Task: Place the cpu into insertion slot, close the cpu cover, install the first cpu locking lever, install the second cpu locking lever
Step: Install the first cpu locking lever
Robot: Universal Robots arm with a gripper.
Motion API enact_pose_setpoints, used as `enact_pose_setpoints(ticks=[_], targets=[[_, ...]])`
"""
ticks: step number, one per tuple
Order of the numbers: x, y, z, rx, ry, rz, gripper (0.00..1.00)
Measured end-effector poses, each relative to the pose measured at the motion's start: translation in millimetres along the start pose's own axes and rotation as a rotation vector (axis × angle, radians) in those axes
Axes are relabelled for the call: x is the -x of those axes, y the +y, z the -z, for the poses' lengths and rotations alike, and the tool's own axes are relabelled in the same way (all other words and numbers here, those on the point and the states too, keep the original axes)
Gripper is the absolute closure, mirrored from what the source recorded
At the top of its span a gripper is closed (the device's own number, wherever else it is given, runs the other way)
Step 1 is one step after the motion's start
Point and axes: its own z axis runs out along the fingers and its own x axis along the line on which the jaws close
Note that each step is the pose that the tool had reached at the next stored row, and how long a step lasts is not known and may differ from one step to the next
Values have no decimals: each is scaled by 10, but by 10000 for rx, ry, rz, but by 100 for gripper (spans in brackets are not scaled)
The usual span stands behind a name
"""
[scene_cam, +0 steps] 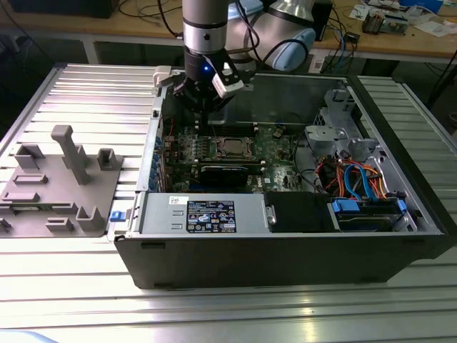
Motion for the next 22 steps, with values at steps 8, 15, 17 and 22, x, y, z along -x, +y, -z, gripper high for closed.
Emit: enact_pose_setpoints(ticks=[8,15,17,22], targets=[[-16,74,51,-1,-8,12,89],[-1,92,51,-1,-8,17,89],[0,92,51,-1,-8,19,89],[5,91,51,-1,-7,21,89]])
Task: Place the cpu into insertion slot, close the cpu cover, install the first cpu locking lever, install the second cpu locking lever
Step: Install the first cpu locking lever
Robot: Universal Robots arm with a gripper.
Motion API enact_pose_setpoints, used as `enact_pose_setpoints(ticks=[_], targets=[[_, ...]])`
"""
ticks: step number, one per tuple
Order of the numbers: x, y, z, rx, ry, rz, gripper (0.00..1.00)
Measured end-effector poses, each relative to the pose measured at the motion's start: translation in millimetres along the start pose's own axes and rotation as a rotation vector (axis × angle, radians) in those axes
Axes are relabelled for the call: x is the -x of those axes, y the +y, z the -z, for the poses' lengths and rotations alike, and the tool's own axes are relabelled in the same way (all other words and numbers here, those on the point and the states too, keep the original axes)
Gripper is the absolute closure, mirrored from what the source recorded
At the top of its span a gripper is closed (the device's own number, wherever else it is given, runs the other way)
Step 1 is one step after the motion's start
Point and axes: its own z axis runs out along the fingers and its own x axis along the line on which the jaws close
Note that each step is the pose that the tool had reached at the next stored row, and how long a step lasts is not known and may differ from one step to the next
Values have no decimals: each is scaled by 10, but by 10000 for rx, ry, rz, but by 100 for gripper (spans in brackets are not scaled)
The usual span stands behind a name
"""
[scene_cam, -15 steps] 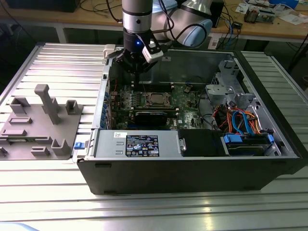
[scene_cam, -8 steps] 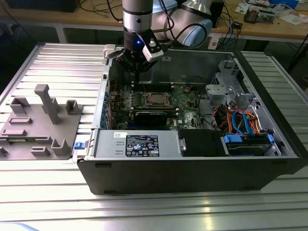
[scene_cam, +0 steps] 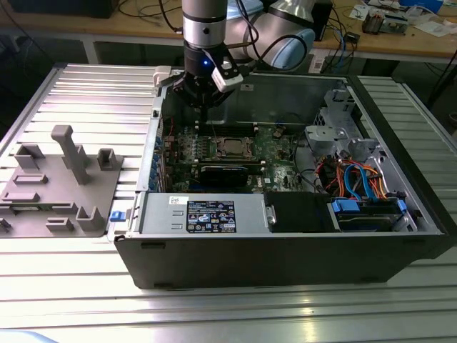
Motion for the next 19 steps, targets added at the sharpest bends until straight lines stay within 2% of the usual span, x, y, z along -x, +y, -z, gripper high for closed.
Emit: enact_pose_setpoints(ticks=[19], targets=[[95,-7,0,-7,0,-2,89]])
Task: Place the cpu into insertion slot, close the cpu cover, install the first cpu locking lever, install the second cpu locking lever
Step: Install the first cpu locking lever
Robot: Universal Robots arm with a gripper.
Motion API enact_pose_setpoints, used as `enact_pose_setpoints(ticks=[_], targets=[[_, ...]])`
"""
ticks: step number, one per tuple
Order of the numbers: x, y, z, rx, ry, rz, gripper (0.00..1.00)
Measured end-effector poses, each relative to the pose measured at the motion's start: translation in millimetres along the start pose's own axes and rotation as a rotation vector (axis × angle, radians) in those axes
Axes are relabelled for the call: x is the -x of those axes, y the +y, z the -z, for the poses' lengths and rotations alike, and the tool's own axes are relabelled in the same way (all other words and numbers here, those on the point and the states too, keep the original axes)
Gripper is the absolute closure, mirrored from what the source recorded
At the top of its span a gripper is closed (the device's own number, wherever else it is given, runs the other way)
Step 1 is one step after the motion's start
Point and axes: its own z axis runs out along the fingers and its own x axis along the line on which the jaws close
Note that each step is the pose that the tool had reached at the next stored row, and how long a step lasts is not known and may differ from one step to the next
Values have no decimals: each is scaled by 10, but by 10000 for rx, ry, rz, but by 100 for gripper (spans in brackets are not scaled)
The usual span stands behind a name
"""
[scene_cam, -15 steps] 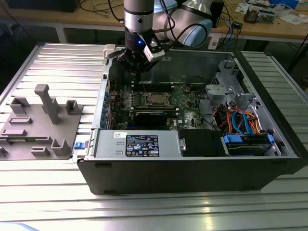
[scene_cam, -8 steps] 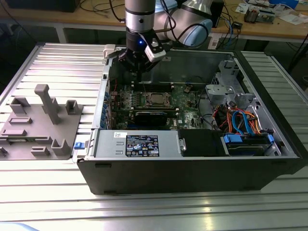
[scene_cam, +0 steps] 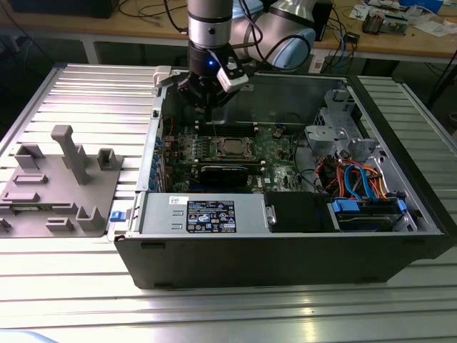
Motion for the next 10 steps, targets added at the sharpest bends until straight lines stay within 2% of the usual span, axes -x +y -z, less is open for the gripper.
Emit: enact_pose_setpoints(ticks=[10], targets=[[60,-4,-1,-10,0,0,89]])
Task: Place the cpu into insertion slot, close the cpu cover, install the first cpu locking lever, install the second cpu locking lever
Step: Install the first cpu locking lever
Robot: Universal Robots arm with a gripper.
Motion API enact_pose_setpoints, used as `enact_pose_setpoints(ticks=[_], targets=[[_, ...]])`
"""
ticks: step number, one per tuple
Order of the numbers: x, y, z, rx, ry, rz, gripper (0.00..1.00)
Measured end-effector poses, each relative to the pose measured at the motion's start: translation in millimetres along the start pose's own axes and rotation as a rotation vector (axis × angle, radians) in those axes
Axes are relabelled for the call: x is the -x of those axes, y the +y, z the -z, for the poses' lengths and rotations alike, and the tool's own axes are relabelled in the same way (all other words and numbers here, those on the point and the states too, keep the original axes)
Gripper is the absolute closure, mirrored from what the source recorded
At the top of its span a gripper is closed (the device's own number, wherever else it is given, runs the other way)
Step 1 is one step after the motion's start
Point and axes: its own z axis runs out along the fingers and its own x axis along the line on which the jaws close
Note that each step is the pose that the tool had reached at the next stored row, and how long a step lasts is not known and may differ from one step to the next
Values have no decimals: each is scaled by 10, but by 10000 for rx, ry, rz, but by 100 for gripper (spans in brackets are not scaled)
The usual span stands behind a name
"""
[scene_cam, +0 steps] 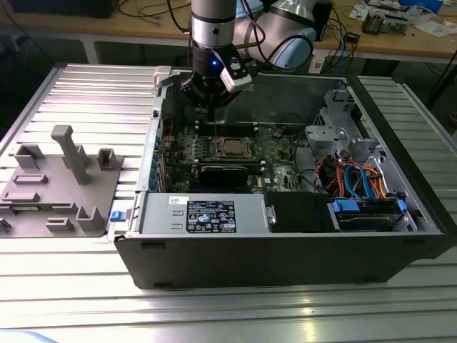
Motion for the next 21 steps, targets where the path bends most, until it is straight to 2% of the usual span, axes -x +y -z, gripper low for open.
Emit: enact_pose_setpoints(ticks=[11,21], targets=[[59,-3,0,-39,3,-1,89],[140,-8,0,-70,5,0,89]])
